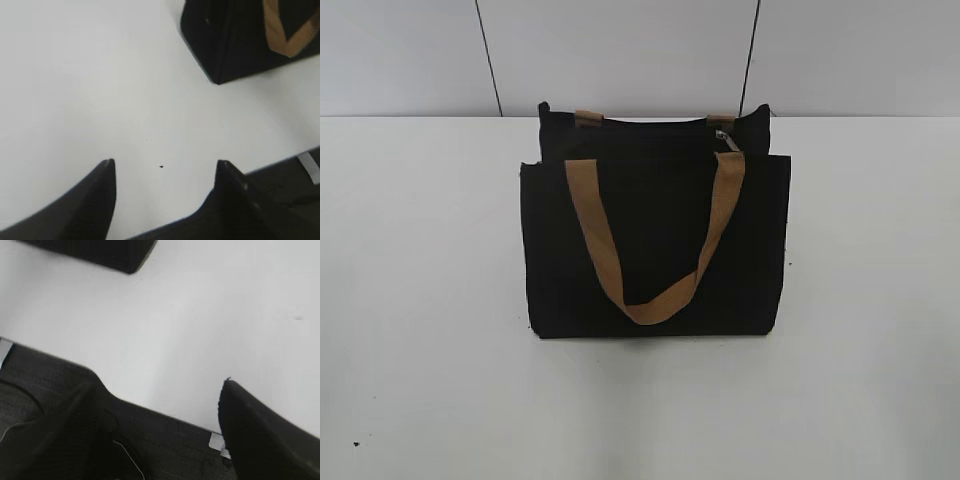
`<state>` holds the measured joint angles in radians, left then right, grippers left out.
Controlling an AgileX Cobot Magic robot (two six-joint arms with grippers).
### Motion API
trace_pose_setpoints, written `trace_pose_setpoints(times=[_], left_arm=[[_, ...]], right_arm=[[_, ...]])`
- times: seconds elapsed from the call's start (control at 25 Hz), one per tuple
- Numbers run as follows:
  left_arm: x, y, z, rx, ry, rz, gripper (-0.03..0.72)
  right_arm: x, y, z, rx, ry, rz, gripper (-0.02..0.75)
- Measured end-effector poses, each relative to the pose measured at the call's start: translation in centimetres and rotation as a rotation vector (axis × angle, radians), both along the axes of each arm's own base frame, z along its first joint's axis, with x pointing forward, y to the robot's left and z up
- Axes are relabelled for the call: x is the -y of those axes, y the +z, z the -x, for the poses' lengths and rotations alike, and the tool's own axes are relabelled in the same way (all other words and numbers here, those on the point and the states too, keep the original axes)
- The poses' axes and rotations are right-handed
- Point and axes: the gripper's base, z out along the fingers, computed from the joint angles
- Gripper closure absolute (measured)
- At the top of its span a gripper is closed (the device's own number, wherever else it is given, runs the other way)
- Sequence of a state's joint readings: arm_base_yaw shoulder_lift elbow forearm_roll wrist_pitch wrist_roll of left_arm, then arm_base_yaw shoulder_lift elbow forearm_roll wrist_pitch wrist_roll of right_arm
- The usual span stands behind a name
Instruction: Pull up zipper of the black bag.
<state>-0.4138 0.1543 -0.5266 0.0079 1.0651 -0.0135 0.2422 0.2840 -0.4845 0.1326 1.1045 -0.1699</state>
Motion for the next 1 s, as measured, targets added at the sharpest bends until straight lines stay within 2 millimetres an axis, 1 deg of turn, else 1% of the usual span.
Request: trace_pose_setpoints(times=[0.24,0.36,0.44,0.52,0.72,1.0], left_arm=[[-0.6,0.1,1.3,0.088,0.256,0.026,0.256],[-0.7,0.1,2.1,0.137,0.323,0.035,0.272],[-0.7,0.1,2.4,0.155,0.340,0.039,0.282],[-0.7,0.1,2.4,0.157,0.348,0.038,0.290],[-0.7,0.1,2.5,0.161,0.374,0.037,0.293],[-0.7,0.1,2.5,0.161,0.385,0.037,0.319]], right_arm=[[0.6,0.4,1.8,0.144,-0.206,-0.041,0.159],[0.7,0.5,3.0,0.227,-0.259,-0.046,0.159],[0.6,0.5,3.6,0.274,-0.268,-0.051,0.160],[0.6,0.5,3.8,0.289,-0.266,-0.054,0.160],[0.6,0.5,3.8,0.289,-0.266,-0.055,0.160],[0.6,0.5,3.8,0.288,-0.264,-0.056,0.160]])
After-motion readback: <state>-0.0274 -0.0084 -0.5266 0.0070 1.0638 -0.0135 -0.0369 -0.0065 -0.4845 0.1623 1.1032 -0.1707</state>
